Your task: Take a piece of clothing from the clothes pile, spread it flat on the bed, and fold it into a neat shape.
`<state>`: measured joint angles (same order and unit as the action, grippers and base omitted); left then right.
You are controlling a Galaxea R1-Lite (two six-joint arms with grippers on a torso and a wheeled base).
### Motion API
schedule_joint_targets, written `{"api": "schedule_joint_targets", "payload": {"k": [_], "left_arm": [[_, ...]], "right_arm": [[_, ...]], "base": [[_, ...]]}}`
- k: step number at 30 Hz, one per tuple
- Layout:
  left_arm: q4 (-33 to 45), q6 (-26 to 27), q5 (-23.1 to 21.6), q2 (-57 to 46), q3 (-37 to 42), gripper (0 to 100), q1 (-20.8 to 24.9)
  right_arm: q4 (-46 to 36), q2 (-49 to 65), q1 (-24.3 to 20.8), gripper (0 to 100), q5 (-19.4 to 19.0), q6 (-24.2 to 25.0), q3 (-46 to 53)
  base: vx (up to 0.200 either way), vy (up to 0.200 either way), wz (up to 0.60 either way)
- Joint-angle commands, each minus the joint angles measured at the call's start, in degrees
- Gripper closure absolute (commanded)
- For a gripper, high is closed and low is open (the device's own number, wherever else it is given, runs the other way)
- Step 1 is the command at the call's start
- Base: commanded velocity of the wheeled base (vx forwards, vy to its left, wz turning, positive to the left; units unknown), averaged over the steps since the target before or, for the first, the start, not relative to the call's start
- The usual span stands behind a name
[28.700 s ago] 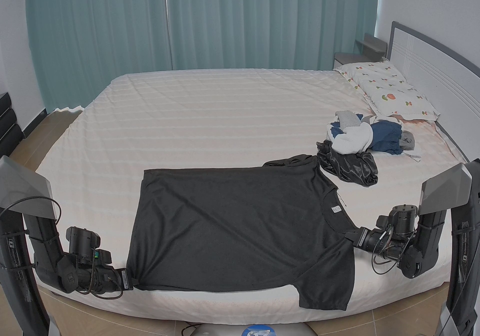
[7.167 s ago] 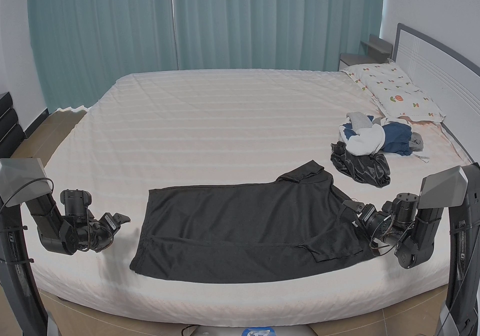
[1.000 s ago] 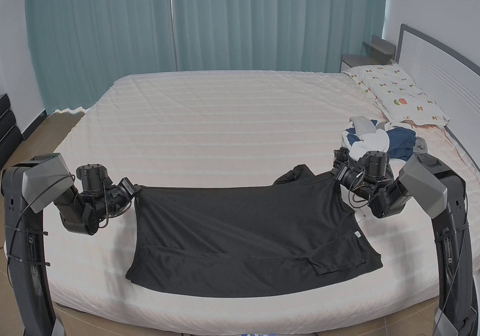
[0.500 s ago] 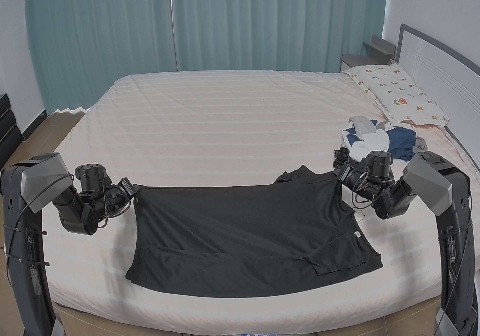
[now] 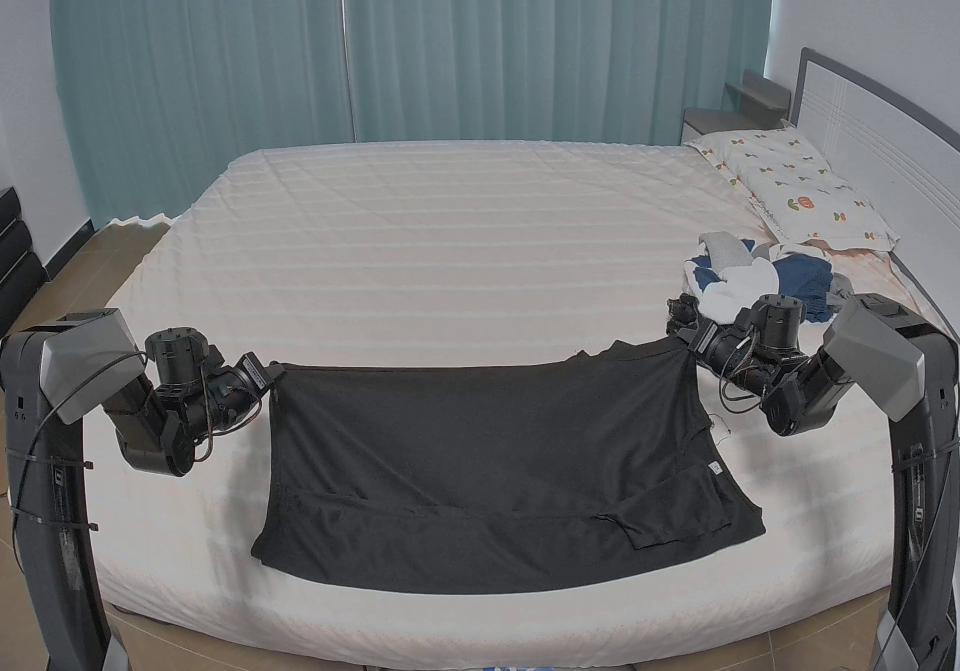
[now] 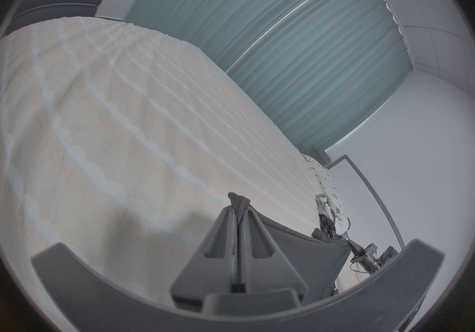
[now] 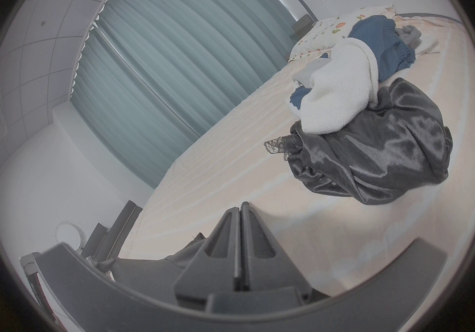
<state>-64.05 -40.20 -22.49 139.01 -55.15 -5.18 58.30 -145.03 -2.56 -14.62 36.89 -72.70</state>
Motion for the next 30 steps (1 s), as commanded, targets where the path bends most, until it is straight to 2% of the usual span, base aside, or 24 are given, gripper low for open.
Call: {"api": "schedule_joint_targets", "payload": {"k": [1, 6, 12, 17, 24, 30], "left_arm": [[-0.64, 0.13, 0.17, 0.74, 0.04, 100, -0.18], [-1.17, 0.57, 0.17, 1.18, 0.39, 100, -0.36], [-3.45, 4.7, -0.8, 0.91, 3.47, 100, -0.71], [-5.03, 5.4, -0.8, 1.26, 4.09, 100, -0.8], [-6.0, 11.9, -6.42, 1.26, 8.22, 100, -2.11], [-6.0, 15.77, -6.6, 1.44, 9.27, 100, -2.11]], "right_arm": [[-0.02, -0.08, 0.1, 100, -0.06, -0.24, 0.99], [-0.11, 0.1, 0.1, 100, -0.32, -0.33, 2.3], [-0.2, 3.79, 0.98, 100, -2.96, -0.41, 6.26], [-0.02, 5.02, 1.15, 100, -4.1, -0.41, 9.25], [-0.73, 4.58, 1.24, 100, -4.63, -3.75, 12.85], [-0.9, 4.14, 1.24, 100, -5.51, -6.65, 15.31]], "base": [[0.0, 0.0, 0.0], [0.0, 0.0, 0.0], [0.0, 0.0, 0.0], [0.0, 0.0, 0.0], [0.0, 0.0, 0.0], [0.0, 0.0, 0.0]]}}
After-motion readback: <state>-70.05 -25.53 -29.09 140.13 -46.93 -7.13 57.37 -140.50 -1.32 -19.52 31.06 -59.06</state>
